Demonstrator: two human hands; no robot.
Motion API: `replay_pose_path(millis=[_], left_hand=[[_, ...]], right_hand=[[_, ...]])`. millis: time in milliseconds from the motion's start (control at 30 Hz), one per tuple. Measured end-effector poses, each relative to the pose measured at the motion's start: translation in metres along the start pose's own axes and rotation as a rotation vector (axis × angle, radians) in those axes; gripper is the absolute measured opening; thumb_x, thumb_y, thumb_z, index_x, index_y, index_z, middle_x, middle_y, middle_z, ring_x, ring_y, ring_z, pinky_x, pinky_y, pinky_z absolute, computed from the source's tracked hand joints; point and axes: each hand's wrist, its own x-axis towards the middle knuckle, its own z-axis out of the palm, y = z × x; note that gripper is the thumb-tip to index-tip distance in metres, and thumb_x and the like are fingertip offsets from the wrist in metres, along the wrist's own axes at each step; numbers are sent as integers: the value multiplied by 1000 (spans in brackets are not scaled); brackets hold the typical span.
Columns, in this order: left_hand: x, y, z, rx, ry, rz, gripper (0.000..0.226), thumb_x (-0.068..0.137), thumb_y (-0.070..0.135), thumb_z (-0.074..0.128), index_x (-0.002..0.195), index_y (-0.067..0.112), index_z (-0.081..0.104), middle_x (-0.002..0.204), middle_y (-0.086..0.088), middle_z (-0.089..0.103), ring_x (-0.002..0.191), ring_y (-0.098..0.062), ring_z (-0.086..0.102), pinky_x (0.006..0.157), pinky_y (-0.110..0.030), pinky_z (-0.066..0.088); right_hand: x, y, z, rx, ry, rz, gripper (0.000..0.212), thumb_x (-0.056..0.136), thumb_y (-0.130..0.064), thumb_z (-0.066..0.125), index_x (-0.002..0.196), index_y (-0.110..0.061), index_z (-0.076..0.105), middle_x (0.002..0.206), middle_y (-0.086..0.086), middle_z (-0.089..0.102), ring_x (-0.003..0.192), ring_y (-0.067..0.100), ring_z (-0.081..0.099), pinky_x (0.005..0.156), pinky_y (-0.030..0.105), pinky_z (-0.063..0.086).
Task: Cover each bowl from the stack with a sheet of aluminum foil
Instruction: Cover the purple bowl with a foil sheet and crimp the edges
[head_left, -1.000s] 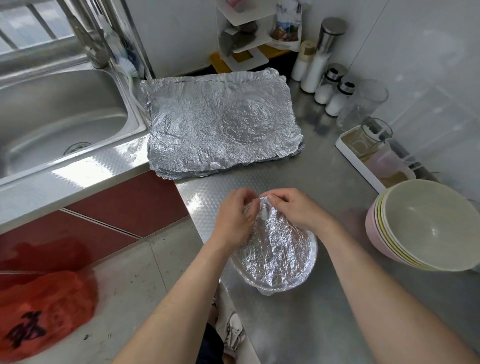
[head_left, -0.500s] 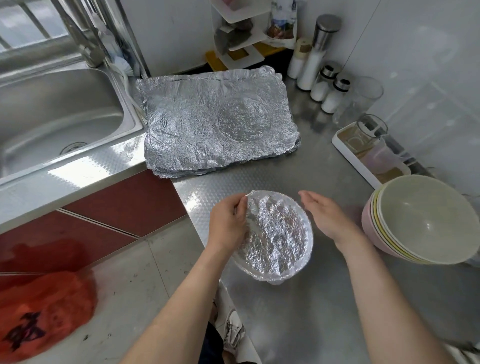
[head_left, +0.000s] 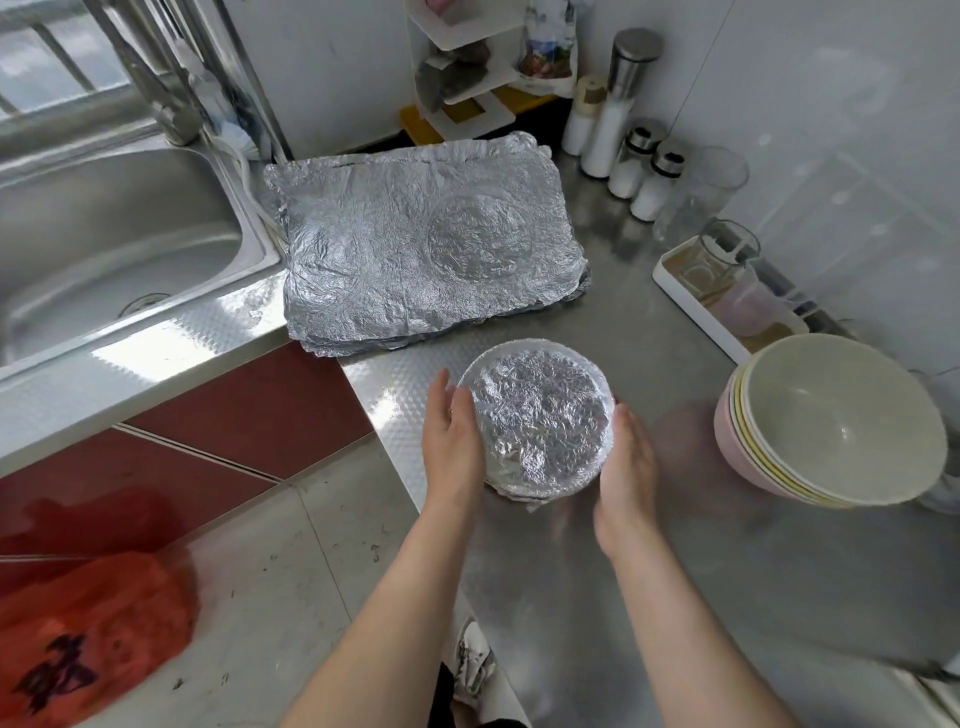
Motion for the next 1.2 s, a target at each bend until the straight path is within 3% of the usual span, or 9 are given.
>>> replay_pose_path(millis=[100, 200, 233, 267, 333, 533, 800, 967, 1200], left_hand=[[5, -2, 10, -68, 96, -45, 39, 104, 31, 37, 136, 17, 54, 140, 1, 54, 130, -14, 46, 113, -38, 34], [4, -9, 16, -112, 218, -67, 41, 103, 32, 36, 98, 0, 62, 100, -26, 62, 92, -36, 60, 88, -48, 46], [2, -9, 17, -122, 243, -79, 42, 103, 32, 35, 94, -4, 55, 101, -35, 56, 112, -47, 45, 82, -53, 46], [0, -10, 18, -129, 255, -84, 42, 103, 32, 35, 94, -6, 49, 106, -38, 51, 104, -11, 35, 80, -57, 46], [-7, -9, 17, -138, 259, -113, 39, 104, 27, 33, 101, -9, 47, 117, -37, 48, 109, -53, 49, 93, -64, 41], [-22, -5, -5, -92, 212, -119, 39, 102, 22, 37, 140, 20, 45, 129, 7, 49, 120, -13, 45, 104, -33, 35], [20, 14, -2, 160, -39, 118, 41, 104, 28, 40, 144, 18, 45, 146, 1, 46, 133, -16, 43, 112, -37, 35], [13, -5, 0, 156, 49, 82, 39, 104, 30, 34, 136, 19, 53, 128, -23, 56, 122, -42, 49, 103, -57, 41], [-1, 4, -17, 75, 141, -47, 32, 99, 22, 43, 131, 23, 47, 94, 15, 53, 80, -1, 50, 73, -23, 40]], right_hand=[[2, 8, 11, 14, 72, 15, 41, 103, -31, 38, 134, -7, 50, 130, -3, 53, 121, 11, 49, 110, 32, 34], [1, 12, 22, 17, 157, 18, 25, 104, -34, 34, 102, -17, 52, 91, -10, 52, 91, 8, 50, 94, 29, 39], [2, 12, 24, 14, 173, 14, 25, 104, -35, 34, 97, -18, 52, 85, -9, 50, 87, 11, 49, 90, 32, 41], [2, 12, 26, 17, 179, 3, 28, 104, -35, 34, 91, -17, 52, 81, -7, 49, 85, 14, 48, 85, 34, 42], [4, 11, 26, 32, 165, 7, 33, 103, -35, 37, 91, -12, 58, 85, -1, 54, 84, 16, 50, 83, 35, 44], [31, -2, 7, 5, 27, 63, 47, 96, -38, 48, 137, -15, 50, 141, -3, 50, 129, 12, 47, 113, 38, 34], [-10, 9, 3, 20, 55, -3, 49, 101, -28, 45, 147, -19, 32, 134, -13, 38, 124, 1, 39, 100, 19, 30], [-19, 24, 31, -24, 149, -54, 51, 93, -47, 46, 140, -29, 40, 140, -2, 47, 122, 14, 52, 105, 41, 43], [12, -8, 17, 19, 55, 9, 43, 101, -25, 44, 142, -14, 41, 138, -6, 45, 121, 3, 43, 100, 20, 33]])
